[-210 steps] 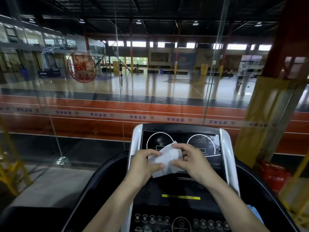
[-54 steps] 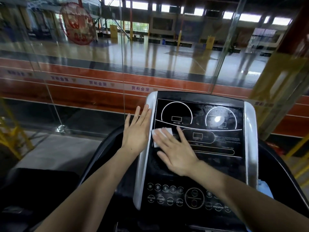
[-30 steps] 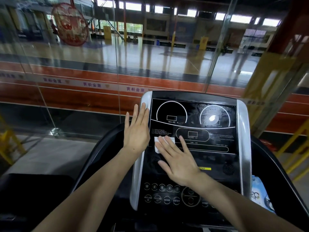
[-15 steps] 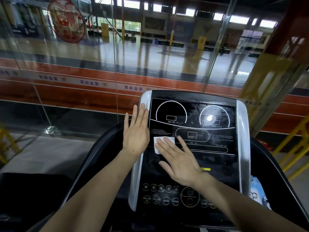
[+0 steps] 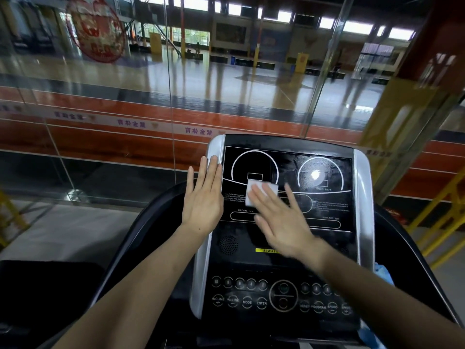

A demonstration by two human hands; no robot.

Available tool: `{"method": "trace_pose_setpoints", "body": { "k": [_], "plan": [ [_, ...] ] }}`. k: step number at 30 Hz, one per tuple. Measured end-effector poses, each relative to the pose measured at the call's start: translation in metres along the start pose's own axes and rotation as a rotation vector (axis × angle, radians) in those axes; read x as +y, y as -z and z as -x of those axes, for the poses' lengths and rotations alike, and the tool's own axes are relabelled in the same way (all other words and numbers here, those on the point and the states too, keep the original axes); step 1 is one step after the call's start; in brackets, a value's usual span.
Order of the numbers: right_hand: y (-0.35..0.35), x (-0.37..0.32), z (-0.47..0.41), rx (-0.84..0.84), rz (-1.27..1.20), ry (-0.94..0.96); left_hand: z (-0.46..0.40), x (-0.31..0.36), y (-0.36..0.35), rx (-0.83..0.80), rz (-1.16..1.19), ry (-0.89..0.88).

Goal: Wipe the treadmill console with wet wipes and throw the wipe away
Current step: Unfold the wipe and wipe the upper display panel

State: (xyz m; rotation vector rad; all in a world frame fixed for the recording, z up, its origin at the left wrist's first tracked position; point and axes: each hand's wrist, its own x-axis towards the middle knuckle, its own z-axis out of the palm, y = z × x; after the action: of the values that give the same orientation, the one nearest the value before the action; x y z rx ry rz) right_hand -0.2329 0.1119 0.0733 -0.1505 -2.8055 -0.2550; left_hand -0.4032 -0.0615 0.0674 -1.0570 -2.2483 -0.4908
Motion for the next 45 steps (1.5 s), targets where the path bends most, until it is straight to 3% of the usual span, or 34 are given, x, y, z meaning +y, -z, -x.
{"method": "trace_pose_setpoints", "body": {
  "k": [6,15,23,29,32,39,45],
  "plan": [
    [-0.015,-0.014,0.048,-0.101,-0.010,0.061,-0.002,0.003,-0.002,0.023,0.066,0.017],
    [0.030,0.046,-0.064,0.022,0.039,-0.130,-0.002,0.005,0.005,-0.003,-0.014,0.014],
    [-0.009,0.018,0.013,0.051,-0.042,-0.096,-0.014,0.015,0.015,0.007,-0.007,0.001],
    [-0.026,-0.002,0.061,-0.019,-0.039,-0.052,-0.025,0.026,0.011,-0.005,-0.027,-0.058],
    [-0.018,0.010,0.051,-0.032,0.001,-0.026,-0.023,0.024,0.006,-0.020,-0.052,-0.095],
    [0.030,0.063,-0.048,0.029,0.020,-0.201,-0.022,0.025,0.009,-0.049,-0.075,-0.106],
    [0.008,0.047,0.002,0.047,-0.019,-0.171,-0.021,0.025,0.007,-0.044,-0.088,-0.112]
  ]
}}
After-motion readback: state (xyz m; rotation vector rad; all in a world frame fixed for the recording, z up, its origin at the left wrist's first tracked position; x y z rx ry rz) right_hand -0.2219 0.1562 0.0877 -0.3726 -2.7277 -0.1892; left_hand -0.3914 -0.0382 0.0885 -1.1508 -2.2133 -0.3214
